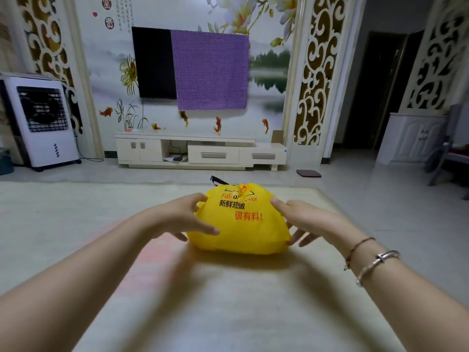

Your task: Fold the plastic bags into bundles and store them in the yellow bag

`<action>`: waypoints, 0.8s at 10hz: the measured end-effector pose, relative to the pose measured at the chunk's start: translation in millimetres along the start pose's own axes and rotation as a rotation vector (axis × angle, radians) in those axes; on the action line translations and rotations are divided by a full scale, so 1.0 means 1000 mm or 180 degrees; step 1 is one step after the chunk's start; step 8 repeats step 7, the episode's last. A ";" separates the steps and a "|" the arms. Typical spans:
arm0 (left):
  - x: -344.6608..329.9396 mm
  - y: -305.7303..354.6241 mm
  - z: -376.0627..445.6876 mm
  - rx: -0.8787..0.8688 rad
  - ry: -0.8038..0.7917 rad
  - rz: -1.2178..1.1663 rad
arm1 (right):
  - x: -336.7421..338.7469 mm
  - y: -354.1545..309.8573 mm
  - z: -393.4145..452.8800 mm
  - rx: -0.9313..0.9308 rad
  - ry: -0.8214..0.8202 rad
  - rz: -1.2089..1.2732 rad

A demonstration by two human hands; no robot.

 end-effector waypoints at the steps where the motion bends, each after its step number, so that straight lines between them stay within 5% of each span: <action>1: -0.012 0.010 0.025 -0.0143 0.0526 -0.0315 | 0.001 0.004 0.022 0.0231 0.0385 0.0143; 3: -0.028 0.034 0.096 -0.0869 0.1495 -0.1086 | 0.019 0.025 0.078 0.1226 0.1367 0.0552; 8: -0.061 0.016 0.130 -0.0648 0.1371 -0.1048 | 0.021 0.071 0.112 0.0843 0.1360 0.0309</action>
Point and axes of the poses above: each hand's wrist, its own z-axis towards the middle knuckle, its own x-axis out of the back of the hand, y = z × x, the point moved 3 cm from there along z, towards the middle knuckle, and after that the axes turned 13 degrees about z, right-handed, at the moved point
